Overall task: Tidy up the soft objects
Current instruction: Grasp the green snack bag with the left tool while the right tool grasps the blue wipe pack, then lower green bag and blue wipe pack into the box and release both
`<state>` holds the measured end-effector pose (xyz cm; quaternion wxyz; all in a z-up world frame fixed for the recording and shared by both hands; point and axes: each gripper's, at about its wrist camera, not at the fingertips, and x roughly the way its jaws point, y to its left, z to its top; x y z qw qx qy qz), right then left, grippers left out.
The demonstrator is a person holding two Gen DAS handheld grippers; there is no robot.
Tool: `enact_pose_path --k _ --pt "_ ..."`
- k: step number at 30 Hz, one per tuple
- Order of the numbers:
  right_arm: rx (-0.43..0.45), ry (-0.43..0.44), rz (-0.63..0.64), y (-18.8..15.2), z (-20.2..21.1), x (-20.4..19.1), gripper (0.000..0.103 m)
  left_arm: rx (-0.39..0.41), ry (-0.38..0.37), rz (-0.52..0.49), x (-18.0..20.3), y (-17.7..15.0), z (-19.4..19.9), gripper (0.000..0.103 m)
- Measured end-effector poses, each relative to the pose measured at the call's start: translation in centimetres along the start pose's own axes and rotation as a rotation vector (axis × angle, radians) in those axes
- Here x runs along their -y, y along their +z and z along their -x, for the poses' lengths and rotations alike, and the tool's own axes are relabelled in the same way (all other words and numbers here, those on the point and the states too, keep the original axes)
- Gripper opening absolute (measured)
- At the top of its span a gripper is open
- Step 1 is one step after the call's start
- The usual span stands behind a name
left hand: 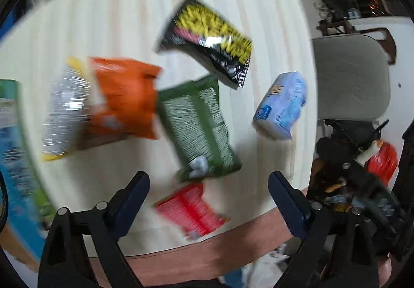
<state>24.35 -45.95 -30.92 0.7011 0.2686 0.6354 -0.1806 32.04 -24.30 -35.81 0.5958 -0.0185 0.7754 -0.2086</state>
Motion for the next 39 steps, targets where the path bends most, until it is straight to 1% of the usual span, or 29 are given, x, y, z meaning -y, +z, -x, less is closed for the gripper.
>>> enact_pose_path --k 1,2,4,5,7,8,10,12,13,14,15,16,17,18,19,20,23,27,29,31,33,35,36,38,39 --pt "-0.022 0.014 -0.025 1.0 -1.2 0.8 0.103 -0.028 0.004 0.022 0.2 0.8 -1.7 0.092" --pt "-0.037 0.020 -0.041 1.6 -2.2 1.5 0.103 -0.037 0.015 0.031 0.4 1.1 -2.7 0.090" --pt "-0.072 0.052 -0.077 3.0 -4.2 2.2 0.103 -0.065 0.059 0.039 0.9 2.0 -4.9 0.081" --pt "-0.088 0.064 -0.089 3.6 -5.1 2.5 0.102 -0.071 0.077 0.041 1.0 2.2 -5.5 0.078" --pt "-0.122 0.071 -0.098 4.3 -6.9 2.4 0.100 -0.084 0.137 0.035 1.3 2.5 -6.8 0.063" --pt "-0.135 0.069 -0.095 4.6 -7.7 2.3 0.096 -0.072 0.148 0.028 1.6 2.5 -6.7 0.060" --pt "-0.158 0.045 -0.085 5.1 -9.1 1.8 0.093 -0.050 0.187 0.002 2.3 2.7 -6.5 0.044" --pt "-0.184 0.031 -0.077 5.2 -10.3 1.2 0.081 -0.038 0.201 0.001 2.6 2.7 -6.4 0.040" --pt "-0.194 0.012 -0.070 5.2 -10.5 1.1 0.068 -0.036 0.199 0.003 2.6 2.7 -6.3 0.038" --pt "-0.191 -0.002 -0.063 5.0 -10.6 0.9 0.064 -0.033 0.197 0.003 2.7 2.7 -6.2 0.037" --pt "-0.183 -0.009 -0.058 5.0 -10.6 0.6 0.063 -0.027 0.197 -0.005 2.9 2.6 -6.1 0.033" --pt "-0.174 -0.014 -0.051 4.8 -10.5 0.4 0.058 -0.020 0.205 -0.012 3.0 2.5 -5.8 0.030" --pt "-0.168 -0.019 -0.045 4.6 -10.3 0.3 0.052 -0.007 0.218 -0.019 3.2 2.4 -5.3 0.029" --pt "-0.164 -0.026 -0.034 4.4 -9.9 0.0 0.049 0.008 0.226 -0.033 3.5 2.4 -4.9 0.029" --pt "-0.163 -0.026 -0.026 4.3 -9.7 0.0 0.045 0.023 0.228 -0.047 3.9 2.1 -4.3 0.029" --pt "-0.161 -0.024 -0.019 4.0 -9.3 -0.2 0.043 0.035 0.226 -0.052 4.1 1.9 -3.7 0.029" --pt "-0.135 -0.005 0.002 2.6 -7.4 -0.8 0.041 0.090 0.203 -0.074 4.3 0.7 -1.0 0.028" --pt "-0.078 0.045 0.054 -0.2 -3.4 -2.3 0.041 0.169 0.144 -0.085 3.0 -2.3 3.7 0.028" --pt "-0.051 0.082 0.085 -2.1 -1.1 -4.0 0.041 0.207 0.110 -0.086 1.7 -4.1 6.4 0.028" --pt "-0.019 0.119 0.127 -4.5 1.6 -5.6 0.041 0.242 0.095 -0.084 -0.1 -5.5 9.1 0.028" --pt "0.003 0.153 0.168 -6.6 3.9 -7.6 0.041 0.289 0.087 -0.083 -2.4 -7.5 12.3 0.028" --pt "0.026 0.192 0.222 -9.2 6.3 -10.2 0.041 0.338 0.097 -0.073 -5.3 -9.9 15.6 0.028" --pt "0.033 0.204 0.246 -10.0 7.1 -11.8 0.041 0.357 0.100 -0.069 -7.4 -10.9 17.2 0.028" --pt "0.037 0.243 0.305 -12.4 8.6 -14.8 0.041 0.395 0.129 -0.056 -10.5 -13.0 19.9 0.028" --pt "0.034 0.265 0.334 -13.6 9.1 -16.5 0.041 0.405 0.141 -0.049 -12.3 -13.7 20.4 0.028"
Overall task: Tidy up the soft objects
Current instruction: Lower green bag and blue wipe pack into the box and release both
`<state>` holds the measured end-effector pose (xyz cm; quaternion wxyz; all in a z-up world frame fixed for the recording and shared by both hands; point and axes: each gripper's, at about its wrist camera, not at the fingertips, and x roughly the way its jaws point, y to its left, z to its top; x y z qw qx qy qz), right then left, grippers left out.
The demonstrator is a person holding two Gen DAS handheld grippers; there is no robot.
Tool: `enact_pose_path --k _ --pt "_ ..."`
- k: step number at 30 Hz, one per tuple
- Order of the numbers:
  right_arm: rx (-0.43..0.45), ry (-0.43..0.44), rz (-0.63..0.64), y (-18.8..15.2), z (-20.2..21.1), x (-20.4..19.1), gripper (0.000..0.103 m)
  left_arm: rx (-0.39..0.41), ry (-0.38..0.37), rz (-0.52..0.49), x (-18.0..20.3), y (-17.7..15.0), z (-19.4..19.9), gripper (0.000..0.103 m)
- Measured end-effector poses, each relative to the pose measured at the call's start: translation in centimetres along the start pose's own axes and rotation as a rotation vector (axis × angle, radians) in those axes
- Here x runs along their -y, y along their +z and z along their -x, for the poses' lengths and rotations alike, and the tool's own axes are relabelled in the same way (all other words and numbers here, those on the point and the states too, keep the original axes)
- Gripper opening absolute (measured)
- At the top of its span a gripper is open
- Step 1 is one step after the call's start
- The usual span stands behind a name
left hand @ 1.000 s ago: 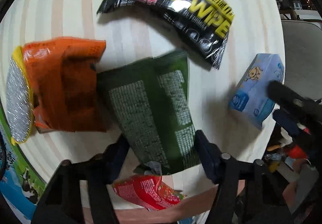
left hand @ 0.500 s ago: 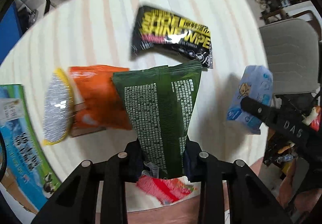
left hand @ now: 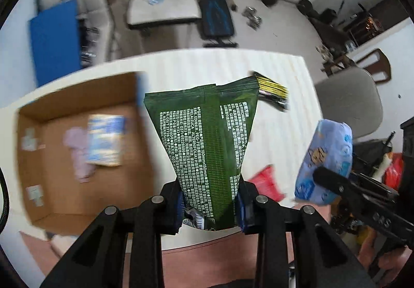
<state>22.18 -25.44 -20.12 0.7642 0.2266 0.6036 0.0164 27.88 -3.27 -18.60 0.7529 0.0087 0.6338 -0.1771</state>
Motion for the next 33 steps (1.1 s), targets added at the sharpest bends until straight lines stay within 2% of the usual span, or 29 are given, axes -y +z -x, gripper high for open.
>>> enact_pose_path --k 3,7,10,13,16,20,28,30,33 --pt "-0.021 0.065 0.083 -1.6 -1.2 -6.9 0.041 0.022 0.060 0.036 -6.0 -1.4 2.4 0.029" --pt "-0.075 0.114 0.163 -3.7 -4.5 -15.3 0.041 0.020 0.144 0.103 -13.4 -2.5 3.2 0.028" --pt "-0.100 0.090 0.210 -4.5 -7.8 -20.0 0.041 -0.011 0.177 0.154 -18.5 -2.5 2.1 0.029" --pt "-0.136 0.041 0.248 -4.8 -11.4 -22.7 0.041 -0.062 0.169 0.204 -22.5 -1.9 -0.6 0.029" --pt "-0.174 -0.020 0.268 -5.0 -14.6 -23.9 0.041 -0.121 0.134 0.238 -25.6 -1.0 -3.6 0.029" --pt "-0.240 -0.084 0.266 -4.9 -18.7 -24.4 0.041 -0.191 0.130 0.250 -28.3 0.5 -7.6 0.029" --pt "-0.363 -0.205 0.288 -6.2 -25.5 -23.9 0.041 -0.265 0.173 0.183 -28.5 2.6 -12.5 0.029" --pt "-0.371 -0.236 0.303 -6.4 -26.2 -24.0 0.043 -0.283 0.188 0.160 -28.4 3.2 -13.3 0.031" --pt "-0.384 -0.254 0.306 -6.4 -26.9 -24.0 0.053 -0.294 0.207 0.152 -28.4 4.3 -13.9 0.034"
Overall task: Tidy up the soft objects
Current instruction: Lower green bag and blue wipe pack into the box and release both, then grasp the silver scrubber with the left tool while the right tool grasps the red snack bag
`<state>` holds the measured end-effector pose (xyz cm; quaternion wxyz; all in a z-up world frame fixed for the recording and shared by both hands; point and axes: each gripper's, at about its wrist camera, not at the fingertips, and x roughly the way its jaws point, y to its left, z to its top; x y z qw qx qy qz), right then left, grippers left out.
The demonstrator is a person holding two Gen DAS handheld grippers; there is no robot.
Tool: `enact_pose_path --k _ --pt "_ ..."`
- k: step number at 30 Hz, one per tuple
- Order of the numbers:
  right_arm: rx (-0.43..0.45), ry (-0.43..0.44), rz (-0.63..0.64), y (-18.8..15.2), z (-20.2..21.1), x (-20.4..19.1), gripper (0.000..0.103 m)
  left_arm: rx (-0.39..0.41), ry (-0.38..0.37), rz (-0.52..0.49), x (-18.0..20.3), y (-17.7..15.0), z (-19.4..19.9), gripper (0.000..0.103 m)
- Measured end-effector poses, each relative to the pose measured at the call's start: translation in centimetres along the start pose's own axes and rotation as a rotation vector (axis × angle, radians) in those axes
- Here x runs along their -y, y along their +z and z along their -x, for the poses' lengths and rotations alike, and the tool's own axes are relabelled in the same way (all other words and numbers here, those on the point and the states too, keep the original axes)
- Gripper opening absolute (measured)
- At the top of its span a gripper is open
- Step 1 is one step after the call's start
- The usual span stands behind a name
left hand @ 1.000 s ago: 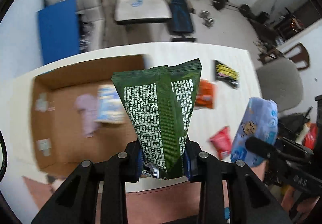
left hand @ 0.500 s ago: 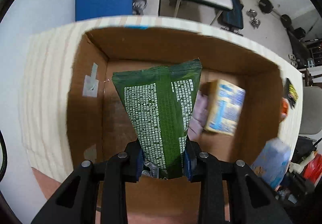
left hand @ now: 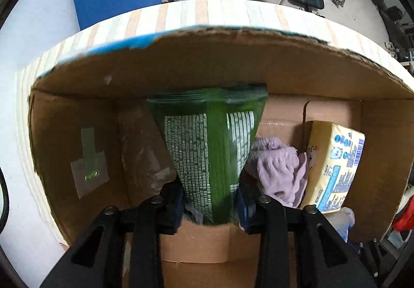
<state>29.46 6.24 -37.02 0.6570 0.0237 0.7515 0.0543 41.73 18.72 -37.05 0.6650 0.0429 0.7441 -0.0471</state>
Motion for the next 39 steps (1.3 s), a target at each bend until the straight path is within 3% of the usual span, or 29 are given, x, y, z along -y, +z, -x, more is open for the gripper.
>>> enact_pose_path --k 2,5,8,10,12,15,21,29,34,39 --pt "0.002 0.005 -0.004 0.1 -0.2 0.2 0.059 -0.004 -0.009 0.010 0.0 0.4 0.1 0.037" --pt "0.006 0.016 -0.012 0.0 0.1 0.0 0.066 0.006 -0.010 0.008 -0.1 0.2 0.9 0.050" --pt "0.021 0.025 -0.017 -0.2 1.0 -0.4 0.075 0.033 0.002 0.001 -0.2 -0.4 2.1 0.068" --pt "0.036 0.029 -0.024 -0.3 1.9 -0.4 0.082 0.054 -0.010 0.015 -0.5 -1.1 3.0 0.085" --pt "0.059 0.031 -0.034 -0.5 2.7 -0.1 0.096 0.077 -0.028 0.036 -1.0 -2.2 4.1 0.093" --pt "0.093 0.020 -0.052 -0.9 3.8 0.5 0.102 0.123 -0.023 0.057 -1.7 -4.1 4.9 0.100" --pt "0.151 -0.024 -0.054 -2.2 5.9 0.5 0.103 0.175 -0.036 0.082 -2.2 -8.8 6.1 0.101" --pt "0.222 0.013 -0.047 -5.2 8.7 0.2 0.103 0.287 -0.049 0.110 -1.8 -15.1 10.3 0.101" --pt "0.300 0.082 -0.073 -8.0 12.1 2.0 0.103 0.376 -0.012 0.046 1.5 -17.2 15.3 0.101" --pt "0.364 0.097 -0.134 -10.6 15.8 7.4 0.103 0.405 0.016 -0.088 8.0 -17.1 18.5 0.101"
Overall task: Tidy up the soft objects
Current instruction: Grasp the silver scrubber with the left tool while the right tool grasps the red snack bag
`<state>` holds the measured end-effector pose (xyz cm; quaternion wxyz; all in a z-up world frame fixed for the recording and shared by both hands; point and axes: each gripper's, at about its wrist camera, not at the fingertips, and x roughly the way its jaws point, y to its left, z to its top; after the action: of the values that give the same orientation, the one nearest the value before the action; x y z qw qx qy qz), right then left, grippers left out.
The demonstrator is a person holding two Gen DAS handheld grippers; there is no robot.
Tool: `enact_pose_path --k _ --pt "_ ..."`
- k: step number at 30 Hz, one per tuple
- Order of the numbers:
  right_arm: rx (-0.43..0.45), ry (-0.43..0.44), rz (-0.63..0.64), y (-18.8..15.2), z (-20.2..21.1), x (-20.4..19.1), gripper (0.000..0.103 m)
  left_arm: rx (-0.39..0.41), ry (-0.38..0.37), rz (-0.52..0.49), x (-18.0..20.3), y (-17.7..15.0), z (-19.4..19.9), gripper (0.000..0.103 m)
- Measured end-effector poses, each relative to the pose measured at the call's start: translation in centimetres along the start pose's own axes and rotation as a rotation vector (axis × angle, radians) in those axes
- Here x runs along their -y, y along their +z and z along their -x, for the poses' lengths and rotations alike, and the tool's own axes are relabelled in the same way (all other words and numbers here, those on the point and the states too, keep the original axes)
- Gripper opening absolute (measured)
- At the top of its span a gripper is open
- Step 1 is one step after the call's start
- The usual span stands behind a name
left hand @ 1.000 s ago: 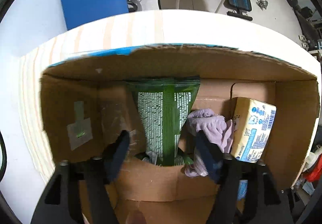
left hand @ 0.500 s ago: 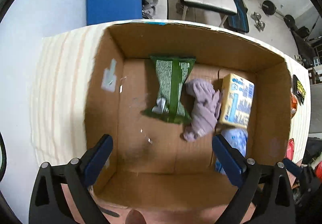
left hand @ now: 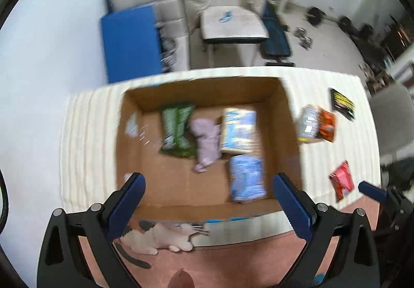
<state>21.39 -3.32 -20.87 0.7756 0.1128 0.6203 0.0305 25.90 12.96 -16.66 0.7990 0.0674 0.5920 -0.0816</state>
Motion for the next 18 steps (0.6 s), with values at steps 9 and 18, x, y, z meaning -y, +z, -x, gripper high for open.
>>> enact_pose_path --k 9,18 --pt "-0.087 -0.115 -0.228 -1.8 -1.1 17.8 0.103 -0.112 -0.011 -0.339 16.7 7.0 -5.7 0.101" --pt "-0.255 -0.117 -0.276 -3.5 -9.2 26.5 0.103 -0.327 0.116 -0.533 27.0 10.4 -20.3 0.080"
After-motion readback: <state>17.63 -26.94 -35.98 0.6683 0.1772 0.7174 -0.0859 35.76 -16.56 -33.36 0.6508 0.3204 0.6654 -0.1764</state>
